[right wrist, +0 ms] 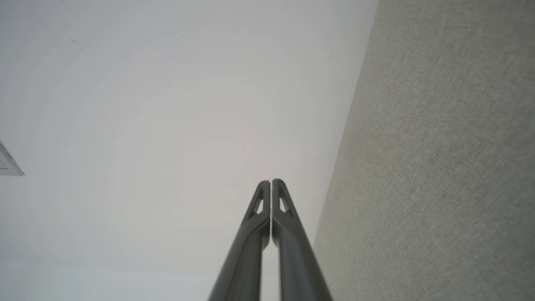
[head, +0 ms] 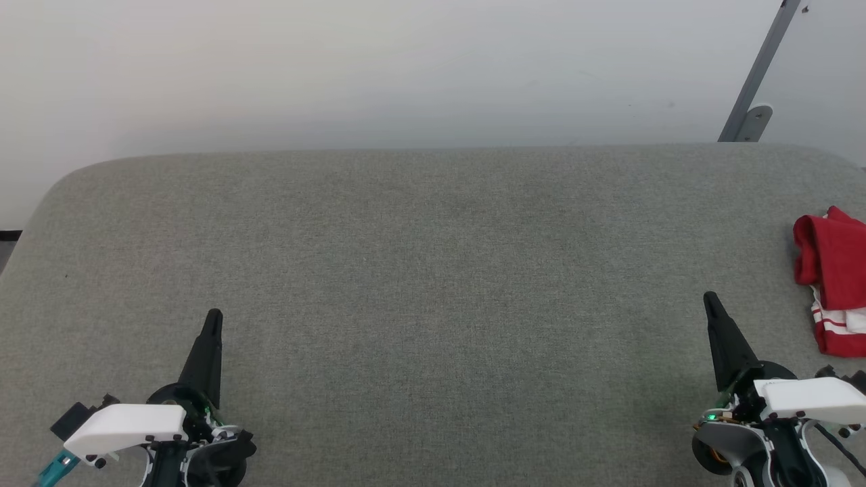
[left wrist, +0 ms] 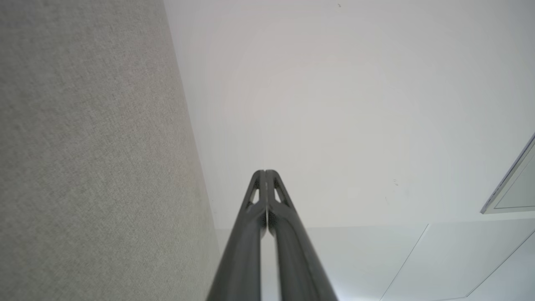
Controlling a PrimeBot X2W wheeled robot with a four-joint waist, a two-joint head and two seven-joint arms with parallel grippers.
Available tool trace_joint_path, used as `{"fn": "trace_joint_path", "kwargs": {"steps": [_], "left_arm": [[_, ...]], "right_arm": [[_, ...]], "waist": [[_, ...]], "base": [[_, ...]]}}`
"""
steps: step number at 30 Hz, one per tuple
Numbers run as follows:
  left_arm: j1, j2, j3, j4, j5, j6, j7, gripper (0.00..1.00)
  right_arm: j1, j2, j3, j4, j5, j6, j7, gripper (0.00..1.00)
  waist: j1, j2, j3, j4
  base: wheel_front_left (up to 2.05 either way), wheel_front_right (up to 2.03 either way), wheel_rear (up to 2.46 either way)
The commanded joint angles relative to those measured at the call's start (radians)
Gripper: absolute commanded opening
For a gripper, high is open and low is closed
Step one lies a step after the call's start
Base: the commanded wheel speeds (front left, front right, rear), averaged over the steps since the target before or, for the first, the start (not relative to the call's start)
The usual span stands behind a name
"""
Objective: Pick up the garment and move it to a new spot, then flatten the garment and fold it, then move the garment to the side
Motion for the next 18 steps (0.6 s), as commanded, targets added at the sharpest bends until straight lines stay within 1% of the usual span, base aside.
{"fn": "trace_joint_path", "kwargs": {"steps": [1, 18], "left_arm": [[-0.012, -0.002, 0.004, 0.000, -0.001, -0.006, 0.001, 0.00], [-0.012, -0.003, 0.005, 0.000, 0.001, -0.006, 0.004, 0.00]], "right_arm": [[-0.005, 0.002, -0.001, 0.003, 0.004, 0.000, 0.003, 0.00], [-0.005, 0.002, 0.000, 0.003, 0.004, 0.000, 0.003, 0.00]], "waist": [[0.0000, 0.0000, 0.000, 0.000], [0.0000, 0.0000, 0.000, 0.000]], "base": [[0.00, 0.00, 0.00], [0.00, 0.00, 0.00]]}}
